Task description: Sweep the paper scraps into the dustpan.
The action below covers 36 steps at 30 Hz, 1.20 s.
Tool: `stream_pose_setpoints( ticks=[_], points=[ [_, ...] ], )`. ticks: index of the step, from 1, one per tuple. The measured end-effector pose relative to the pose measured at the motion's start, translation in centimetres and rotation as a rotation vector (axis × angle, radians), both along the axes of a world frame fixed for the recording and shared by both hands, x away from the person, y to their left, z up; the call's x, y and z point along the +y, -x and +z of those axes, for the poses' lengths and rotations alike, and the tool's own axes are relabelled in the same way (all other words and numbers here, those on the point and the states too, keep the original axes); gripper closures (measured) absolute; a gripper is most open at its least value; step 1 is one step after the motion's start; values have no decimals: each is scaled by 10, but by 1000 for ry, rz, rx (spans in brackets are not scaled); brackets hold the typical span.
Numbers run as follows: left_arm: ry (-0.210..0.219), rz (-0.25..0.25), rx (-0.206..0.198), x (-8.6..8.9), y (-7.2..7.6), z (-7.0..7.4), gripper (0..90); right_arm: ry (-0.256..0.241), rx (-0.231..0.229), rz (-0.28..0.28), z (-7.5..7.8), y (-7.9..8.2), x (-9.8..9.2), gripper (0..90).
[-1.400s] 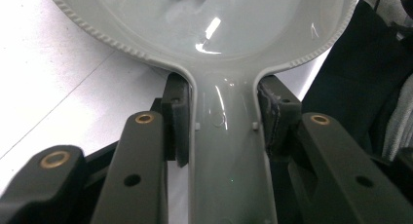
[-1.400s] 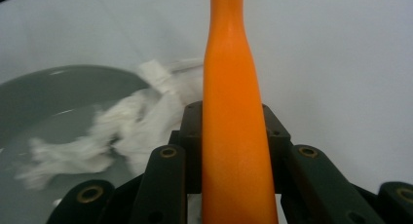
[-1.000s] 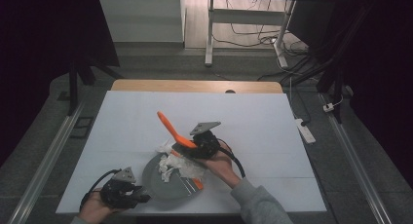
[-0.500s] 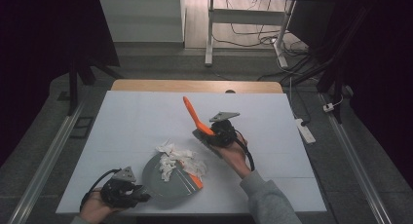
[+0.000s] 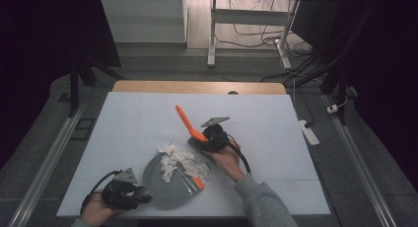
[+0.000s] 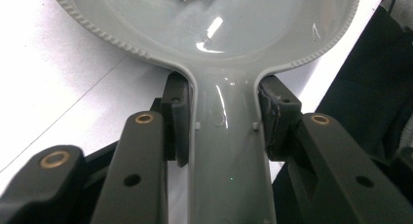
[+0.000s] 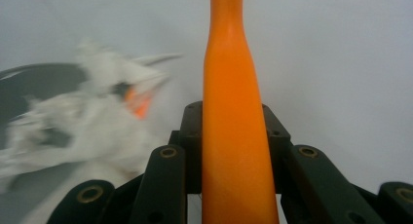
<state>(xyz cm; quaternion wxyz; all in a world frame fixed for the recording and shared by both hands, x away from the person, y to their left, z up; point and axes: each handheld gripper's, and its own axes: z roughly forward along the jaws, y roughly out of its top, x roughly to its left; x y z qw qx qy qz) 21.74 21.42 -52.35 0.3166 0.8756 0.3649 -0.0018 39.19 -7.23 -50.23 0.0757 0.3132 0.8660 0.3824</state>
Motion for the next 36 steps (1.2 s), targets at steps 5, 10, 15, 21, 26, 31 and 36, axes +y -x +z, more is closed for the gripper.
stream_pose_setpoints(
  ticks=[5, 10, 15, 21, 26, 31, 36],
  points=[
    [-1, 6, 1, 1, -1, 0, 616, -24, 24, 113, 1, 27, 27, 706],
    [0, 9, 0, 1, -1, -1, 616, -30, 17, 204, 6, 47, 45, 706],
    [0, 13, -1, 2, 0, -1, 616, -45, -11, 181, 14, 44, 37, 706],
    [2, 15, -4, 2, 0, -1, 616, -70, -24, 102, 20, 31, 14, 706],
    [0, 12, -13, 2, 1, 0, 617, -95, -37, 64, 25, 25, 1, 706],
    [1, 15, -18, 4, 2, 0, 617, -108, -50, 41, 29, 21, -7, 705],
    [-3, 24, -23, 8, 5, 1, 617, -119, -60, 18, 31, 17, -13, 706]
  ],
)
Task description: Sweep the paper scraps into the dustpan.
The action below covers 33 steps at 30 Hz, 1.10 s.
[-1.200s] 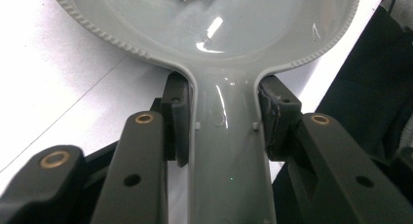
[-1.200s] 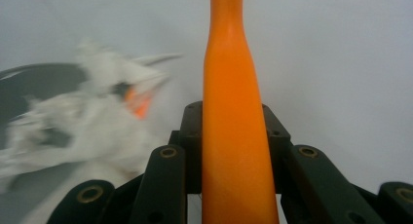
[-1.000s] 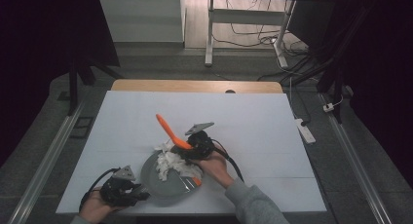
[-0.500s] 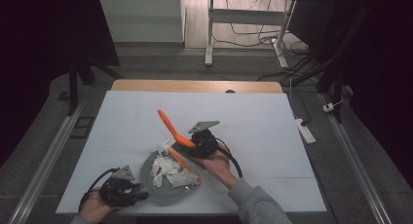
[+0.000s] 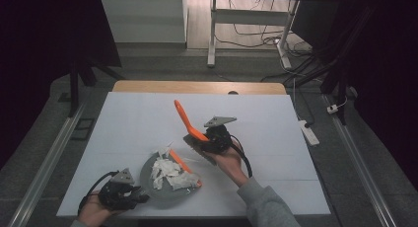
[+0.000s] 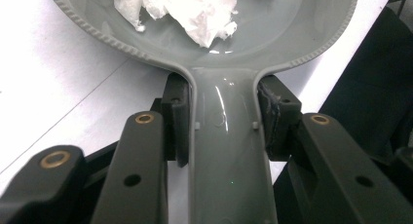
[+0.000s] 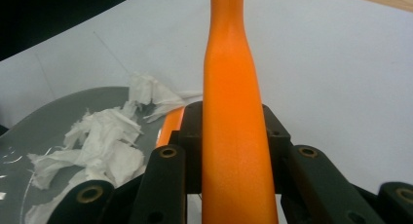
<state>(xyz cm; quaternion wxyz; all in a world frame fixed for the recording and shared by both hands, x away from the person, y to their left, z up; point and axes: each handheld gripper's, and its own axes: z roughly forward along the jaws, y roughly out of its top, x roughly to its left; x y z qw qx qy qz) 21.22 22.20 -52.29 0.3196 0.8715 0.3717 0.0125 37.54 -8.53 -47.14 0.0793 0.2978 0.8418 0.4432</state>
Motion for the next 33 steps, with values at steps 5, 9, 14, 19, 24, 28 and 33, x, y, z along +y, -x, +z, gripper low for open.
stream_pose_setpoints(
  ticks=[5, 9, 14, 19, 24, 28, 33],
  points=[
    [2, 9, -2, 8, 4, 2, 617, 2, -7, -32, 1, -7, -4, 706],
    [-5, 20, -7, 16, 7, 4, 617, 21, -4, -60, -5, -18, -7, 706],
    [-14, 30, 4, 23, 5, 7, 617, 39, 14, -86, -13, -35, -1, 706],
    [-15, 20, 20, 21, 2, 4, 617, 53, 16, -81, -16, -47, 13, 705],
    [-6, 21, 26, 21, 0, 3, 617, 64, 17, -47, -22, -55, 31, 706],
    [1, 26, 29, 21, 2, 2, 617, 48, 18, 2, -27, -58, 51, 706],
    [4, 27, 33, 22, 2, 1, 617, 53, 18, 77, -34, -56, 75, 706]
  ],
)
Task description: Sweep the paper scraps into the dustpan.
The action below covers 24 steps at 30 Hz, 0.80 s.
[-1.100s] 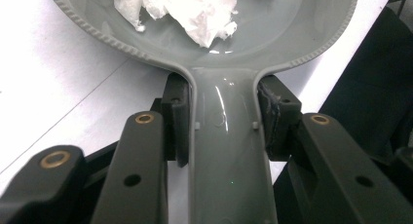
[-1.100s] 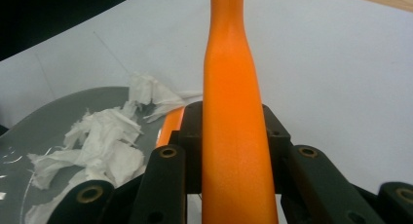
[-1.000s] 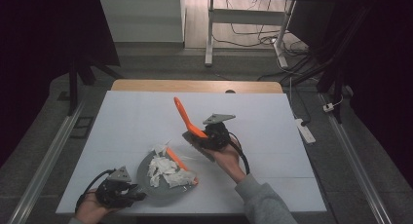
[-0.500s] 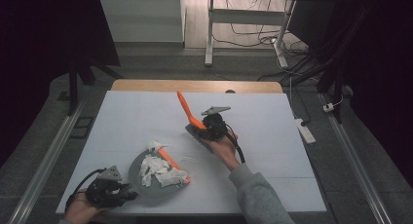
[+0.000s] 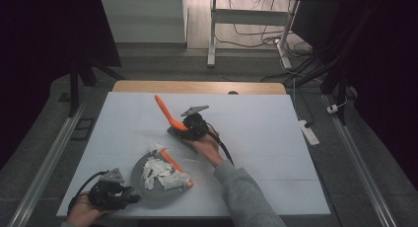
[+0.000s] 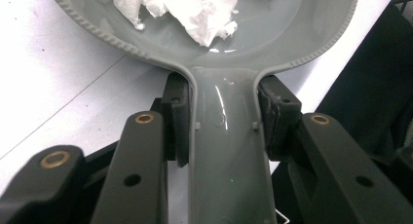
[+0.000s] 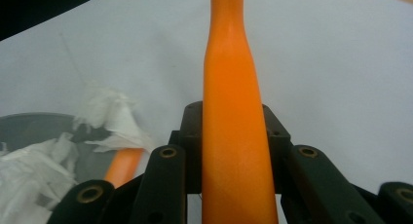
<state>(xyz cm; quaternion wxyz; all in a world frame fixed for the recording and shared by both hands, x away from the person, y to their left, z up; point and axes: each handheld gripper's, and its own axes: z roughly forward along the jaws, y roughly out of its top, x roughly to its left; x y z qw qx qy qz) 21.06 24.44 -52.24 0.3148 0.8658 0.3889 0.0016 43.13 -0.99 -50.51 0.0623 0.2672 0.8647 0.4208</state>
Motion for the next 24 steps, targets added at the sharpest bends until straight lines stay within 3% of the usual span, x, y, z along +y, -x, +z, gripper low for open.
stream_pose_setpoints(
  ticks=[7, 12, 15, 18, 24],
  points=[
    [-2, 8, 4, 0, -2, -1, 617, 55, 25, 147, -2, 28, 14, 706],
    [-8, 5, 6, -1, -3, -2, 616, 56, 35, 219, 3, 55, 6, 706],
    [-13, 4, 4, -2, -4, -2, 616, 78, 11, 259, 7, 68, -1, 706],
    [-9, 5, 3, -3, -4, -2, 616, 40, -12, 249, 16, 73, -11, 706],
    [-5, 7, -8, -3, -2, 0, 617, -44, -54, 170, 34, 66, -36, 706]
  ],
)
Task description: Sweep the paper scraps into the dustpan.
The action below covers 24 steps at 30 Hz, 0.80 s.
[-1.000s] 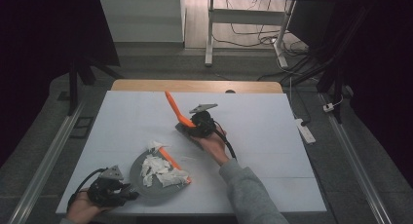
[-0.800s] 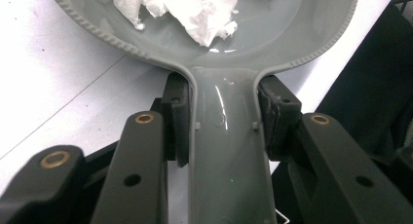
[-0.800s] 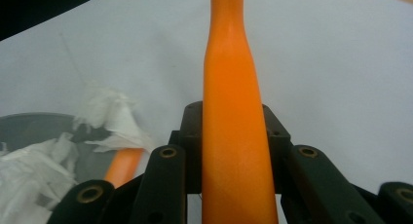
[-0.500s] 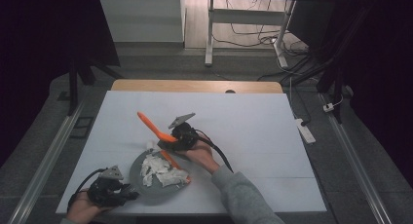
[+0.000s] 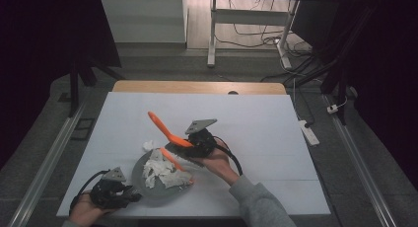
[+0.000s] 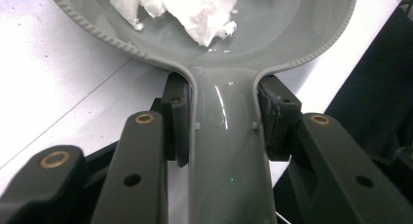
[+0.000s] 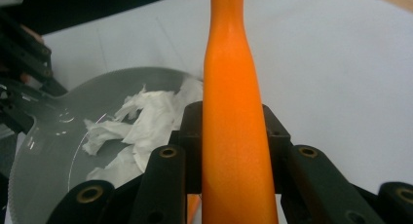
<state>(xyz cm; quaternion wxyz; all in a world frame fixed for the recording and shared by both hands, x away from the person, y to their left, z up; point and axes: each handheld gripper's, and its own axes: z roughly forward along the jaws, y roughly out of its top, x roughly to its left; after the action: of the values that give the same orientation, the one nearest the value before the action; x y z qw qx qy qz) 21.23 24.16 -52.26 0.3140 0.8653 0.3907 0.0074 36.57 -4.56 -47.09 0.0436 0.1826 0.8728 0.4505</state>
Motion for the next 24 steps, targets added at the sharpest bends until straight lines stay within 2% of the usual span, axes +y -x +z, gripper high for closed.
stream_pose_setpoints(
  ticks=[7, 14, 19, 24],
  points=[
    [-10, 5, -21, 6, 14, -1, 617, -6, -14, -89, 5, -6, -24, 706],
    [-2, 60, -37, 34, 29, -2, 617, -1, -9, -148, -1, -10, -40, 705],
    [-14, 86, -24, 55, 38, -4, 617, 2, -11, -173, -4, -17, -37, 706],
    [-13, 148, -26, 73, 40, 0, 617, 1, -5, -181, -10, -26, -25, 706]
  ],
)
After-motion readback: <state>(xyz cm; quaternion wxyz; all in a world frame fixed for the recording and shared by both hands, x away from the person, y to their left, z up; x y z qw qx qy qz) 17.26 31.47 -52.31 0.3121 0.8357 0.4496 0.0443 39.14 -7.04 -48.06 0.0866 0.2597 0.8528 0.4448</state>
